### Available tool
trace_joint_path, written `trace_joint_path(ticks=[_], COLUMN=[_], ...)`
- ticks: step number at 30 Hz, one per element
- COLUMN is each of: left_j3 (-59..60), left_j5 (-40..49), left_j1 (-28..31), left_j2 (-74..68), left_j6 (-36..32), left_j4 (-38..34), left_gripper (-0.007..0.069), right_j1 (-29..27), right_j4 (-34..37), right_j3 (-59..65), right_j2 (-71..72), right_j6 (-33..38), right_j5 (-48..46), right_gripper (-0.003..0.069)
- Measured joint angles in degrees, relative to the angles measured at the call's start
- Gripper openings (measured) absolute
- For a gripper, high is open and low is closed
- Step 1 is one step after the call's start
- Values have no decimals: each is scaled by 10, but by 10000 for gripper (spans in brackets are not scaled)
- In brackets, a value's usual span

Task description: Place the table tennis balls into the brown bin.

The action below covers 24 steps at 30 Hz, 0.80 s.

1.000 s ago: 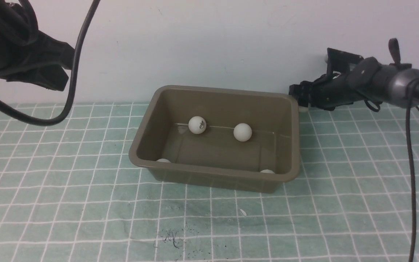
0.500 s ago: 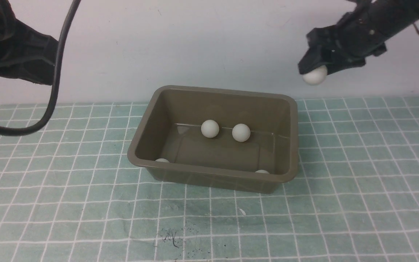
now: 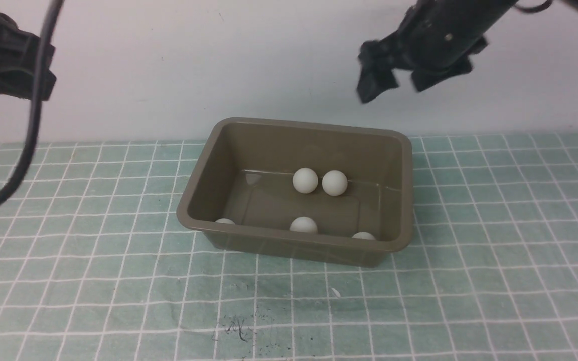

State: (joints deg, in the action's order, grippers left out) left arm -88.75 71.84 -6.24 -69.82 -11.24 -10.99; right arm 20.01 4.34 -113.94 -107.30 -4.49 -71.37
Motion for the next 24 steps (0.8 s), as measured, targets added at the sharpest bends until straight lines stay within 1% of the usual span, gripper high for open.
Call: trace_joint_path(ticks=[2,4,5,6,7,8,9,10,11,13,15,16,17,18,19,20,21,24], left_j3=[2,14,20,31,37,50,67,70,103,128,173,185,196,224,242,242,277,323], left_j5=[0,2,2,2,2,3,3,3,2,-3,-23,-30,-36,-48,-52,-52,-58,-65], left_j1=[0,0,0,0,0,0,0,0,0,0,0,0,0,0,0,0,0,0], left_j2=[25,63,77,100,112,133,158,167,205,235,281,294,300,322,335,338,363,405], left_j6=[0,0,-1,-1,-1,-2,-3,-3,-4,-7,-8,-8,-8,-8,-8,-7,7,27], left_j4=[0,-3,-4,-9,-12,-19,-27,-31,-44,-51,-56,-57,-58,-60,-60,-60,-60,-56], left_gripper=[-5,-5,-5,-5,-5,-5,-5,-5,-5,-5,-5,-5,-5,-5,-5,-5,-5,-5], right_j1=[0,1,1,1,2,2,2,3,4,4,4,4,4,4,4,4,4,4], right_j4=[-20,-23,-21,-17,-15,-15,-17,-17,-25,-33,-50,-55,-57,-71,-77,-77,-89,-109], right_j3=[35,101,130,172,220,262,332,344,471,558,684,719,726,794,820,820,855,889], right_j2=[78,199,235,310,362,429,497,524,663,755,882,911,917,959,976,976,1004,1053], right_j6=[-24,-49,-57,-65,-72,-75,-84,-85,-90,-91,-98,-102,-102,-109,-109,-109,-111,-111], right_j5=[0,0,0,2,11,30,80,102,227,314,417,437,441,462,470,470,485,517], right_gripper=[472,281,225,123,76,45,16,10,-6,-10,-11,-11,-11,-11,-11,-11,-11,-11])
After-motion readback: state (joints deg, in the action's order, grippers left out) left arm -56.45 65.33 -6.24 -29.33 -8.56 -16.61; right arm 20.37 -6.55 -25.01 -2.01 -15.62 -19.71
